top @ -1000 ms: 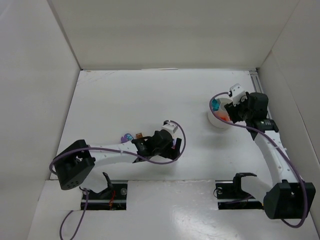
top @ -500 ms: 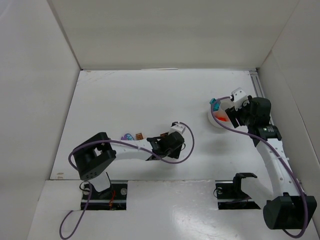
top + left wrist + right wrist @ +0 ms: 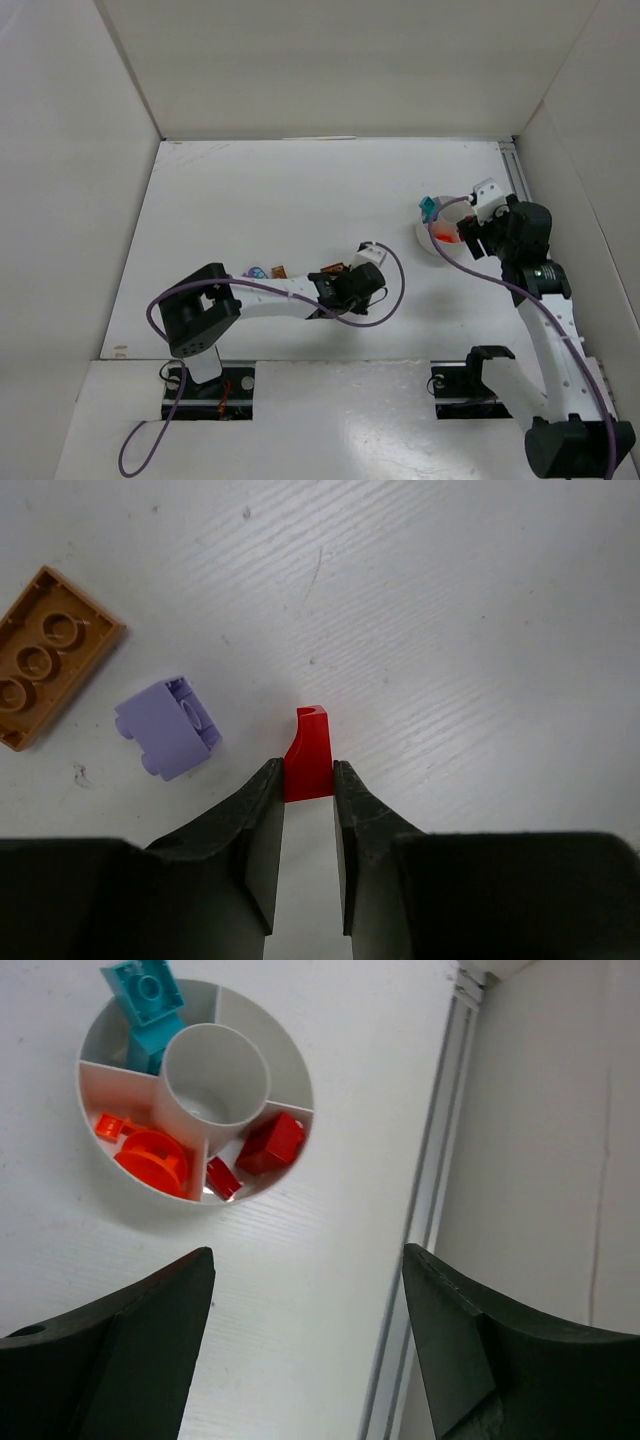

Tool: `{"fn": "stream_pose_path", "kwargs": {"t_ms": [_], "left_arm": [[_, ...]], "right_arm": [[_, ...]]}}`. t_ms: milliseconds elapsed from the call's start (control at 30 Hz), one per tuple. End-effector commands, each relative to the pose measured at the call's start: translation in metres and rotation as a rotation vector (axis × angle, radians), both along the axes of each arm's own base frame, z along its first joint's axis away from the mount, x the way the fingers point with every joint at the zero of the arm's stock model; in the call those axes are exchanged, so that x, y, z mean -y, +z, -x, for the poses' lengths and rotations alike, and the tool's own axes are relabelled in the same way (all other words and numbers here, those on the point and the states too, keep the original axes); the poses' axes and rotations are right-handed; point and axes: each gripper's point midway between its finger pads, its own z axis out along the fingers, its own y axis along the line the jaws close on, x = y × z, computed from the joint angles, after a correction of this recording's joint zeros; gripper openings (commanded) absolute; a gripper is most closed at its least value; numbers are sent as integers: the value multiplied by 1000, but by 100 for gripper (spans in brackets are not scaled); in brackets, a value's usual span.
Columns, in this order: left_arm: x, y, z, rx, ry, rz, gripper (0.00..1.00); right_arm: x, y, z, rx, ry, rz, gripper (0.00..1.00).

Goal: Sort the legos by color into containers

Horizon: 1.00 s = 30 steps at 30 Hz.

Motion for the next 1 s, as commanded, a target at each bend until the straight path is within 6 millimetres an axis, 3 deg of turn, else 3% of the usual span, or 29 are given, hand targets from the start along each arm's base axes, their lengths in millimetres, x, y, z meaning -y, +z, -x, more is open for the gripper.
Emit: {"fn": "stream_pose_path", "kwargs": {"t_ms": [0, 100, 133, 233, 267, 300, 333, 367, 400, 433, 467, 500, 533, 567, 600, 633, 667, 733, 867, 933, 967], "left_arm": [[21, 51, -12, 84, -31, 93, 7], [45, 86, -21, 165, -111, 153, 7], [59, 109, -25, 198, -139, 199, 7], [87, 130, -31, 247, -253, 225, 7], [100, 153, -38, 277, -274, 266, 7], [111, 162, -40, 305, -320, 275, 7], [121, 158, -43, 297, -359, 275, 7], [134, 181, -51, 333, -373, 314, 7], [142, 187, -53, 347, -395, 322, 7], [152, 175, -61, 335, -414, 304, 7], [158, 177, -69, 353, -431, 294, 7], [173, 206, -75, 394, -442, 338, 8], [185, 191, -79, 381, -463, 316, 8], [192, 191, -82, 371, -493, 317, 8], [204, 219, -86, 422, -513, 356, 8], [211, 222, -88, 430, -526, 361, 8], [221, 209, -88, 409, -547, 357, 10], [232, 225, -91, 453, -577, 385, 13], [247, 221, -109, 498, -557, 406, 17], [256, 202, -120, 502, -529, 385, 18], [260, 212, -126, 530, -505, 397, 18]], "right_arm": [[26, 32, 18, 99, -172, 15, 81], [49, 52, 46, 170, -334, 21, 83], [54, 54, 55, 181, -365, 22, 85], [67, 72, 82, 272, -470, 5, 92], [69, 74, 89, 286, -489, 0, 96], [70, 82, 97, 330, -503, -15, 97], [72, 85, 101, 348, -511, -16, 100], [72, 85, 105, 354, -511, -17, 100], [73, 89, 109, 376, -523, -29, 100], [73, 89, 109, 376, -524, -29, 100], [75, 87, 111, 368, -535, -23, 100], [74, 90, 113, 372, -538, -31, 100], [76, 94, 115, 383, -548, -31, 100], [76, 92, 116, 374, -548, -28, 100], [77, 92, 117, 375, -558, -25, 100], [77, 92, 117, 375, -558, -25, 100], [77, 92, 117, 375, -558, -25, 100], [77, 92, 117, 377, -561, -33, 100], [78, 101, 126, 434, -574, -53, 100], [79, 100, 129, 439, -582, -52, 100], [80, 100, 129, 439, -582, -52, 100]]}}
